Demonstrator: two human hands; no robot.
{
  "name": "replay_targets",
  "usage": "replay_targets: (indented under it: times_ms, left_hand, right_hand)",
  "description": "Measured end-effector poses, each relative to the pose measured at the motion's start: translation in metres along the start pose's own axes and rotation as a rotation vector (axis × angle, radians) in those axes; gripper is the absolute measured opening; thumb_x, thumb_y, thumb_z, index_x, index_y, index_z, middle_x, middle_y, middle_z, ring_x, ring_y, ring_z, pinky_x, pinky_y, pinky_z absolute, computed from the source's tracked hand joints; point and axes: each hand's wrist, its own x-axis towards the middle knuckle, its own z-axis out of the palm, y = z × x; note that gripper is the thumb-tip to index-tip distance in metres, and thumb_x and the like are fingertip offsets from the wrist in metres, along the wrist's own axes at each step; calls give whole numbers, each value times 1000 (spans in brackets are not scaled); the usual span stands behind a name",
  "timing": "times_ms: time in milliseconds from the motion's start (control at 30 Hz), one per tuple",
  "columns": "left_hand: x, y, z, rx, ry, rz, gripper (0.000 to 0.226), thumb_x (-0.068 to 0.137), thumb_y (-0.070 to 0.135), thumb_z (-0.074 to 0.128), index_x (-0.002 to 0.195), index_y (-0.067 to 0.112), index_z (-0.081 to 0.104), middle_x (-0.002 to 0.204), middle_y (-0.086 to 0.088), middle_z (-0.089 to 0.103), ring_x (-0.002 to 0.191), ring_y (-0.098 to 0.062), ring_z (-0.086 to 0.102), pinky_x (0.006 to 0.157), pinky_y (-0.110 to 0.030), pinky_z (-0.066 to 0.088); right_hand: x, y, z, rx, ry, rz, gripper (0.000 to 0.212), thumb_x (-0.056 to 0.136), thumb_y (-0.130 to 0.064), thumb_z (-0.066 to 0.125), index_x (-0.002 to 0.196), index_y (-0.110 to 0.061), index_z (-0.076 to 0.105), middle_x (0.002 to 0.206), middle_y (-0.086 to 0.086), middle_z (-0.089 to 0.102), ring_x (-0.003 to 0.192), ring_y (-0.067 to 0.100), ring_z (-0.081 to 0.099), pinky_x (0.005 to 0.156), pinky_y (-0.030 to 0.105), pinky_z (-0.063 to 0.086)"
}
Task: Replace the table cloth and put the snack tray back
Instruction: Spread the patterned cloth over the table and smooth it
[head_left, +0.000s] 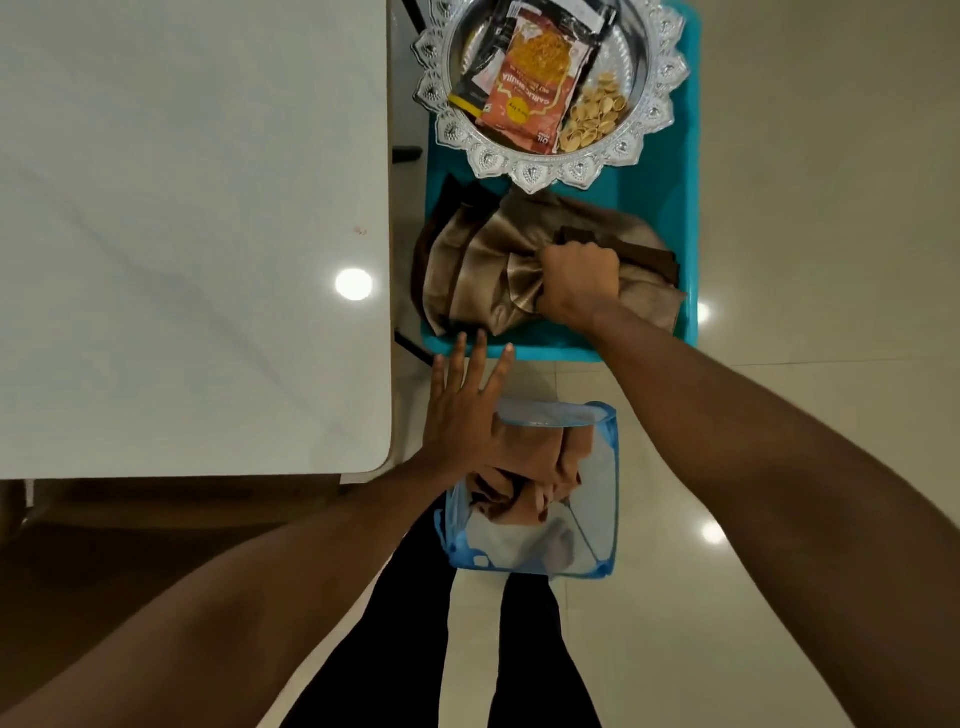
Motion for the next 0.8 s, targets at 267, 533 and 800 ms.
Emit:
replay_targets:
  times_ms: [267,533,800]
  left_hand:
    - [-5,4,-24,-76,14,35,80,73,20,73,147,17,43,149,-16,40,141,-38,34,109,-55,38]
    - [-76,44,-114,-372,261,134,27,83,18,61,107,13,73,114,-4,68,110,-20,59,95,-35,50]
    - [-166,-72,-192,-156,366,-231,51,99,46,52,146,27,46,158,-3,37,147,-25,30,118,-51,30]
  right_hand:
    - [-69,31,-67,84,178,-6,24,84,-34,67,106,-25,64,100,7,71,93,36,67,73,41,47]
    - [-147,33,-150,413,266,181,37,72,-39,63,109,-32,68,96,0,73,93,33,68,73,35,48]
    - [-162,-51,-240,897,343,131,34,81,-26,62,115,-32,66,106,4,72,96,33,64,78,31,44]
